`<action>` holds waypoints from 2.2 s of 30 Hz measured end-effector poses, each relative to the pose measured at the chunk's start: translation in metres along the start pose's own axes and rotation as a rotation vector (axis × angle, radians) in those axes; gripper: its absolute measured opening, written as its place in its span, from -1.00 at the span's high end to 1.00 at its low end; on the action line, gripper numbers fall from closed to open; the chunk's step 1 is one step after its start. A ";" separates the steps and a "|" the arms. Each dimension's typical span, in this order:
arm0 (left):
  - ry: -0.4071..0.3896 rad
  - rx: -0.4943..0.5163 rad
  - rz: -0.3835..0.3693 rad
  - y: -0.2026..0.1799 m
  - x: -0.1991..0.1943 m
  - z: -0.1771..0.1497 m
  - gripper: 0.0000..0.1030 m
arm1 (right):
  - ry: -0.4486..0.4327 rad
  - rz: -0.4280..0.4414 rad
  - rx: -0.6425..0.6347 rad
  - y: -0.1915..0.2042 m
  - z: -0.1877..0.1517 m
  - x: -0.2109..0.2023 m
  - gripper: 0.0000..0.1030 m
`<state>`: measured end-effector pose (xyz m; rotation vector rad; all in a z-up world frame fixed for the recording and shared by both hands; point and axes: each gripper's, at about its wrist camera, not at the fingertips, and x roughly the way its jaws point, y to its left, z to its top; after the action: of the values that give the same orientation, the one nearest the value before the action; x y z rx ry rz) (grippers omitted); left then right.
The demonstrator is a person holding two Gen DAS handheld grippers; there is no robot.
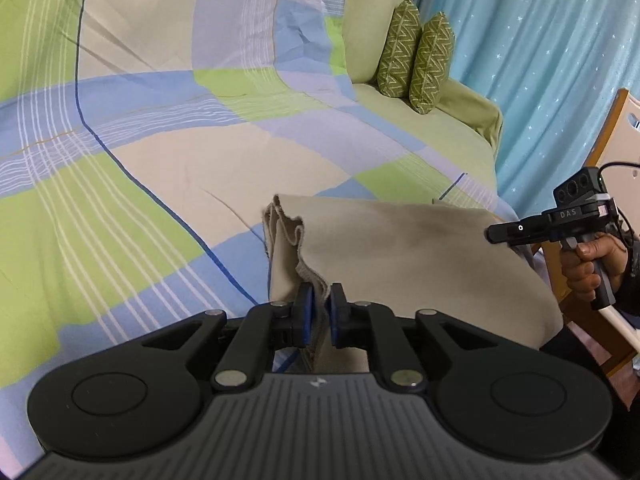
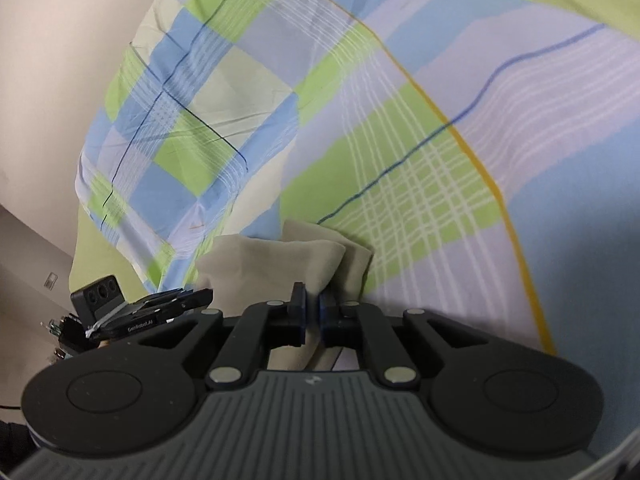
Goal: Fold clothes
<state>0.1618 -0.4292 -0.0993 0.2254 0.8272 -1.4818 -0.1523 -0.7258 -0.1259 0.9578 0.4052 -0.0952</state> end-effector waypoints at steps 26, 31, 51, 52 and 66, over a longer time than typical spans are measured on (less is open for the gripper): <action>-0.013 0.943 0.343 -0.161 -0.054 -0.098 0.39 | 0.037 -0.366 -0.943 0.143 -0.118 -0.057 0.63; 0.067 1.263 0.504 -0.186 -0.013 -0.138 0.39 | 0.144 -0.571 -1.391 0.171 -0.185 -0.021 0.61; 0.103 1.241 0.564 -0.149 -0.004 -0.128 0.91 | 0.217 -0.752 -1.605 0.158 -0.207 0.000 0.92; 0.092 1.223 0.567 -0.150 -0.007 -0.125 0.86 | 0.203 -0.752 -1.611 0.163 -0.208 -0.002 0.92; 0.069 1.393 0.620 -0.150 0.014 -0.140 0.79 | 0.120 -0.670 -1.743 0.191 -0.216 0.047 0.45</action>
<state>-0.0284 -0.3738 -0.1556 1.4200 -0.3647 -1.2034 -0.1241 -0.4354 -0.1046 -0.9146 0.6893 -0.2288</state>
